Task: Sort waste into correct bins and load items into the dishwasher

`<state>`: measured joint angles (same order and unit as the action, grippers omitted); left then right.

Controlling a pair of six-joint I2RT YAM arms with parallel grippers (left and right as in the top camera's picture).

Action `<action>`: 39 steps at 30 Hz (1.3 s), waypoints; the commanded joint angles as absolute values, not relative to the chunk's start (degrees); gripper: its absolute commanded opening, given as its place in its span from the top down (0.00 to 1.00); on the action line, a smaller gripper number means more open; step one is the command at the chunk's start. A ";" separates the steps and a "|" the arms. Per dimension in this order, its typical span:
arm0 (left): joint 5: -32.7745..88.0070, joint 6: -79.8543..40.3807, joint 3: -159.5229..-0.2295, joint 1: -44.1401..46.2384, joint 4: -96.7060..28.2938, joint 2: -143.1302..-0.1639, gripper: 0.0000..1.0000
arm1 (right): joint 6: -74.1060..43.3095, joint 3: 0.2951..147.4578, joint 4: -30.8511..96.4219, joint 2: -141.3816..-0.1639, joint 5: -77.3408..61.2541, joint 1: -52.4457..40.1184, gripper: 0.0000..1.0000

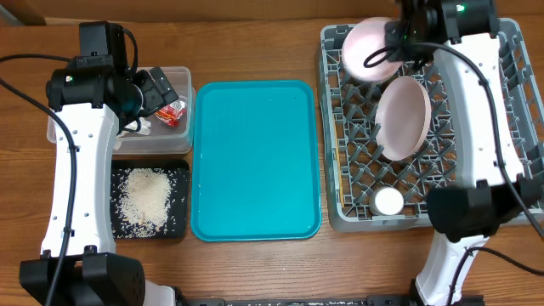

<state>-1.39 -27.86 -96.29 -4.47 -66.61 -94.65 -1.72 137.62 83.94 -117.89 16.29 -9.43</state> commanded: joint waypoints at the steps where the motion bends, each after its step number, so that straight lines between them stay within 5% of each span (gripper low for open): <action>1: -1.91 -26.59 -96.75 -4.10 -66.63 -94.39 0.00 | -15.35 139.52 86.56 -115.72 47.35 -13.82 0.96; 6: -1.91 -26.59 -96.75 -4.10 -66.61 -94.39 0.00 | -28.69 134.26 90.00 -115.85 66.81 -18.59 0.96; 12: -1.91 -26.59 -96.75 -4.10 -66.61 -94.39 0.00 | -29.61 120.11 87.24 -115.85 74.11 -24.69 0.96; 15: -1.91 -26.59 -96.75 -4.10 -66.63 -94.39 0.00 | -21.17 110.89 78.26 -115.90 84.05 -26.94 0.96; 23: -1.91 -26.59 -96.75 -4.10 -66.63 -94.39 0.00 | 31.51 94.04 46.09 -115.90 90.04 -29.02 0.96; 39: -1.91 -26.59 -96.75 -4.10 -66.61 -94.39 0.00 | 34.26 92.55 45.50 -117.56 86.13 -35.46 0.96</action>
